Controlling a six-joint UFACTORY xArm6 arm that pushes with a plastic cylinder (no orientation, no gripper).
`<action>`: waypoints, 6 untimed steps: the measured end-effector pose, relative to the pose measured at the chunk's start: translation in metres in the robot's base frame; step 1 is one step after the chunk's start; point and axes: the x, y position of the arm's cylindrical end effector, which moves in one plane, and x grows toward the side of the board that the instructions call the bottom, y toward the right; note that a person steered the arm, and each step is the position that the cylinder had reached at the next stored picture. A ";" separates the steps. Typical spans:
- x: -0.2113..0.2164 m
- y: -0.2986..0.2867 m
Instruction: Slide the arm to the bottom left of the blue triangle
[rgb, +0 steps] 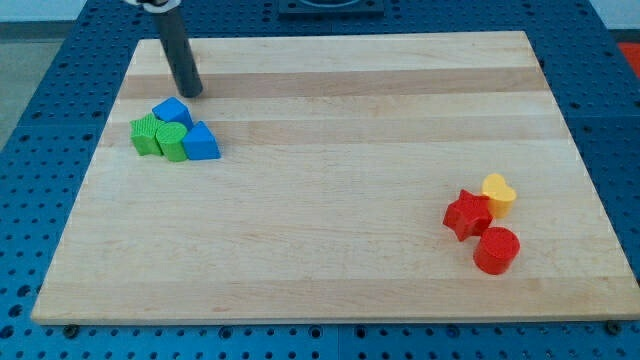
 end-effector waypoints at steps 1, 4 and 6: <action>0.005 -0.027; 0.099 -0.073; 0.141 0.007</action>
